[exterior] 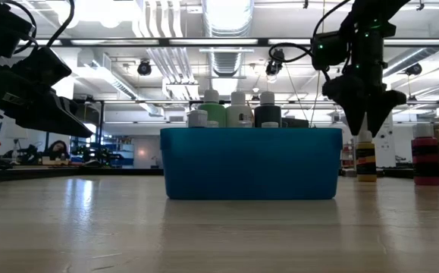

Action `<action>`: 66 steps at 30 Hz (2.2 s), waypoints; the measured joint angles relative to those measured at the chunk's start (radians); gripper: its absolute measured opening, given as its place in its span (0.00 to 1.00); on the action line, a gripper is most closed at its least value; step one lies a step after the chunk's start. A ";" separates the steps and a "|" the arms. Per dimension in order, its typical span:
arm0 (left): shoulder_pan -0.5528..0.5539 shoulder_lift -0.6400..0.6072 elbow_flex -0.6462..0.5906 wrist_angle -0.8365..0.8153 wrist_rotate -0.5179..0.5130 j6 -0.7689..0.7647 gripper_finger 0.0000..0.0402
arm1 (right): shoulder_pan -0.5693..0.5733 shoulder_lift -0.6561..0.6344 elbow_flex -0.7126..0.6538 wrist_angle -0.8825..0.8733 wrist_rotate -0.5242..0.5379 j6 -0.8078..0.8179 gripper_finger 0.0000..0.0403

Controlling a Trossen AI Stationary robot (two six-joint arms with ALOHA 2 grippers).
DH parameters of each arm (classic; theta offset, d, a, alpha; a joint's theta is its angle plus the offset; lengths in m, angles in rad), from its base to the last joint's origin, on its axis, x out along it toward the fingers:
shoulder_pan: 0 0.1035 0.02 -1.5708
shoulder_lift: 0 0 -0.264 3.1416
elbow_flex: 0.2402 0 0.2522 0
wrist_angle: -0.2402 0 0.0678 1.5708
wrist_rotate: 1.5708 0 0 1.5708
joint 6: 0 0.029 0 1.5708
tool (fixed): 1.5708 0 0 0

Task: Pick & Place Paint Supplies
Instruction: Put the small yellow paint bottle into the blue bin

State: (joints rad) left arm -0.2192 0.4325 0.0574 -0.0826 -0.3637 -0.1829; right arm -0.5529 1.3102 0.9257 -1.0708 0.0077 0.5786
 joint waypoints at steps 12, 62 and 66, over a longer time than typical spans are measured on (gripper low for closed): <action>0.000 0.000 0.000 0.000 0.000 0.000 0.02 | -0.004 0.000 0.000 -0.032 -0.027 0.107 0.60; 0.000 0.000 0.000 0.000 0.000 0.000 0.02 | -0.004 0.099 0.025 -0.034 0.037 0.134 0.48; 0.000 0.000 0.000 0.000 0.000 0.000 0.02 | -0.004 0.099 0.024 -0.014 0.037 0.134 0.48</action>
State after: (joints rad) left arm -0.2195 0.4327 0.0574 -0.0826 -0.3637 -0.1827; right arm -0.5568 1.4094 0.9497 -1.0847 0.0452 0.7128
